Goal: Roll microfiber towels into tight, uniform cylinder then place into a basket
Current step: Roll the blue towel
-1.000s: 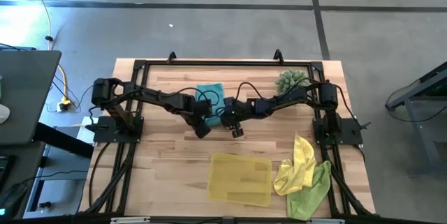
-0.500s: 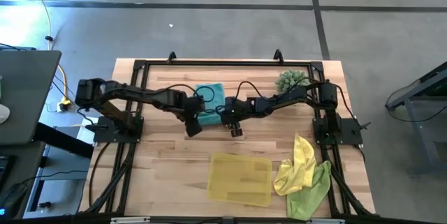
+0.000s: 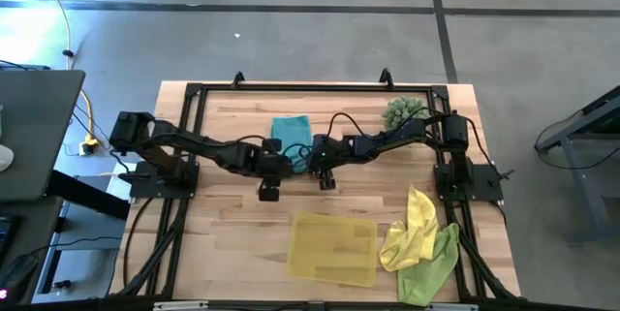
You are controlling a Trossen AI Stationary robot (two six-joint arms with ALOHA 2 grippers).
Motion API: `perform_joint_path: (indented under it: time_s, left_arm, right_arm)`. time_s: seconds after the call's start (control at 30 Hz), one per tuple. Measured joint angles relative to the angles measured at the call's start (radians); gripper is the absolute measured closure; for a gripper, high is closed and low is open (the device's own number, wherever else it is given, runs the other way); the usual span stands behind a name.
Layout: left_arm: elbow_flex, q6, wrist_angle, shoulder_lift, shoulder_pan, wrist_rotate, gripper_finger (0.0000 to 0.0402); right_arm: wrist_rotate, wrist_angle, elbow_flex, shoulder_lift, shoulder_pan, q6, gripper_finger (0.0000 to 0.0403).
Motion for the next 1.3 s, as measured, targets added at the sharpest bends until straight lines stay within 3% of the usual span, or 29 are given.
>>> perform_joint_path:
  time_s: [0.23, 0.57, 0.67, 0.8, 0.93, 1.1, 1.3]
  left_arm:
    - [0.001, 0.018, -0.024, 0.100, 0.058, 0.002, 0.0268]
    - [0.004, -0.003, -0.037, 0.166, 0.093, 0.093, 0.0275]
    - [0.004, -0.022, -0.037, 0.163, 0.093, 0.089, 0.0307]
    - [0.003, -0.047, -0.030, 0.161, 0.098, 0.080, 0.0381]
    - [0.002, -0.081, -0.025, 0.161, 0.107, 0.107, 0.0385]
    - [0.001, -0.064, -0.008, 0.149, 0.121, 0.182, 0.0396]
    - [-0.002, -0.062, 0.014, 0.133, 0.162, 0.311, 0.0398]
  right_arm:
    - [-0.003, 0.001, 0.000, 0.000, 0.000, 0.004, 0.0222]
    - [-0.004, -0.003, 0.000, 0.000, 0.000, 0.003, 0.0222]
    - [-0.004, -0.010, 0.000, 0.000, 0.000, 0.001, 0.0222]
    - [-0.004, -0.011, 0.000, 0.000, 0.000, 0.003, 0.0222]
    - [-0.005, -0.024, 0.001, 0.000, 0.001, 0.002, 0.0226]
    - [-0.009, -0.049, 0.002, 0.000, 0.003, 0.001, 0.0273]
    - [-0.009, -0.080, 0.002, -0.001, 0.004, -0.028, 0.0374]
